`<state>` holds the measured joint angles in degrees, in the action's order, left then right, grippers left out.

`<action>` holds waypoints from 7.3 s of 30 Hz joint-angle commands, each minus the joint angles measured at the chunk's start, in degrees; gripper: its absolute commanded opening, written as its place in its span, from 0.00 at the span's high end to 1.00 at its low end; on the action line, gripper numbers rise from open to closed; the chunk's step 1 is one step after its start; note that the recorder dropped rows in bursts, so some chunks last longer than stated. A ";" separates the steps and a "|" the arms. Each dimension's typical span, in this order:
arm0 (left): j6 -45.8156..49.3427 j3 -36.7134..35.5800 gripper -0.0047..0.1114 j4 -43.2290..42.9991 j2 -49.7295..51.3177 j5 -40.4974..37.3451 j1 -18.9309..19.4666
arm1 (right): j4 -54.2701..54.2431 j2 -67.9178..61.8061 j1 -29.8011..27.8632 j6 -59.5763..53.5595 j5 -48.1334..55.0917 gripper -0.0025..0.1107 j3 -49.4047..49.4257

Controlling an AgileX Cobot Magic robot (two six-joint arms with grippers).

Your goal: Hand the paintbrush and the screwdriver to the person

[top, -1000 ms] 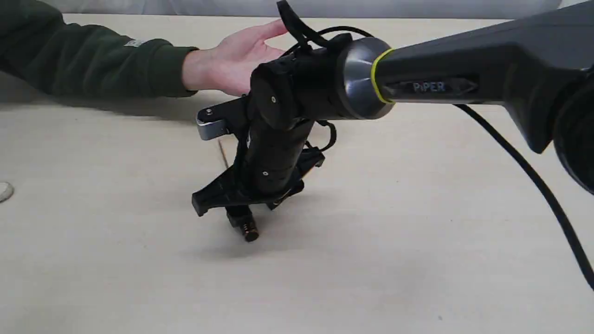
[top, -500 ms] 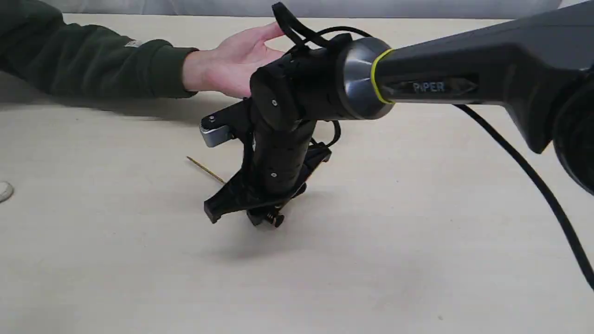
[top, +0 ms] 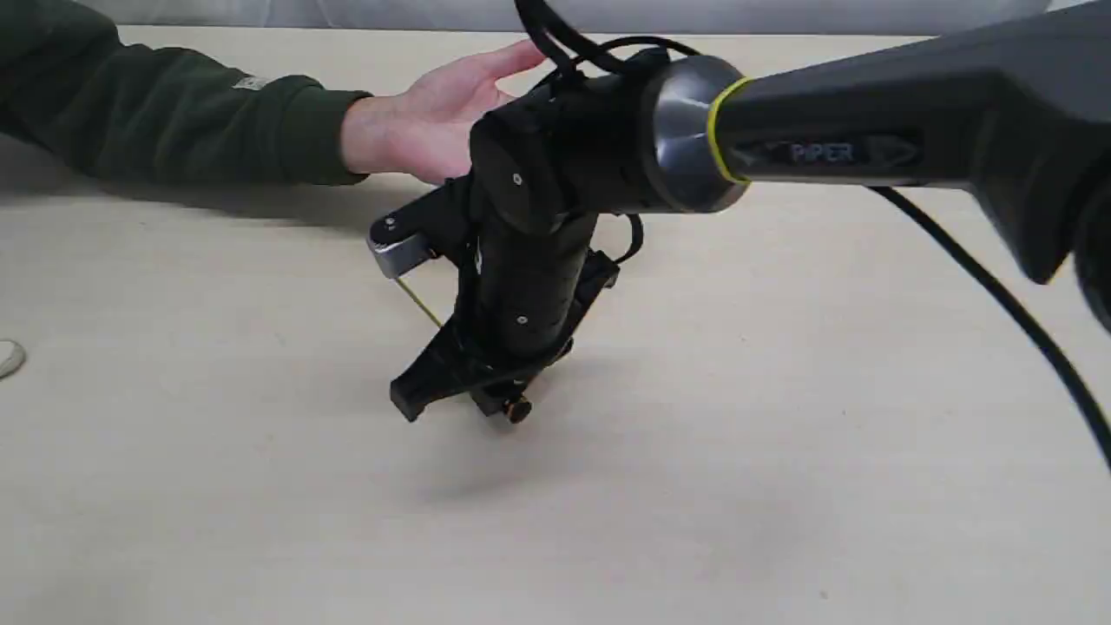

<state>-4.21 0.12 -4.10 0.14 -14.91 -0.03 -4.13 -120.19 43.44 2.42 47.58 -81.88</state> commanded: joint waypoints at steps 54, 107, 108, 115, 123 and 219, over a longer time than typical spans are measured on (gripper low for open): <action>-0.12 -0.12 0.96 0.14 -0.14 0.62 -0.37 | 15.74 2.60 -8.64 7.38 -1.53 0.94 -17.20; -0.12 -0.12 0.96 0.27 -0.14 0.58 -0.37 | 8.85 29.41 -12.66 5.59 -0.41 0.58 3.08; -0.12 -0.12 0.96 0.27 -0.14 0.58 -0.37 | 8.85 31.14 -12.66 6.11 -1.13 0.58 5.22; -0.12 -0.12 0.96 0.27 -0.14 0.72 -0.37 | 5.67 47.43 -12.66 6.79 -7.55 0.58 20.13; -0.12 -0.12 0.96 0.27 -0.14 0.72 -0.37 | -0.23 68.17 -12.66 6.79 -17.62 0.72 38.65; -0.12 -0.12 0.96 0.28 -0.14 0.54 -0.37 | -5.23 119.10 -19.04 -15.75 -40.23 0.94 81.88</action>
<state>-4.21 0.12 -4.10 0.14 -14.91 -0.03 -9.83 -2.57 26.70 -11.64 5.26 -0.15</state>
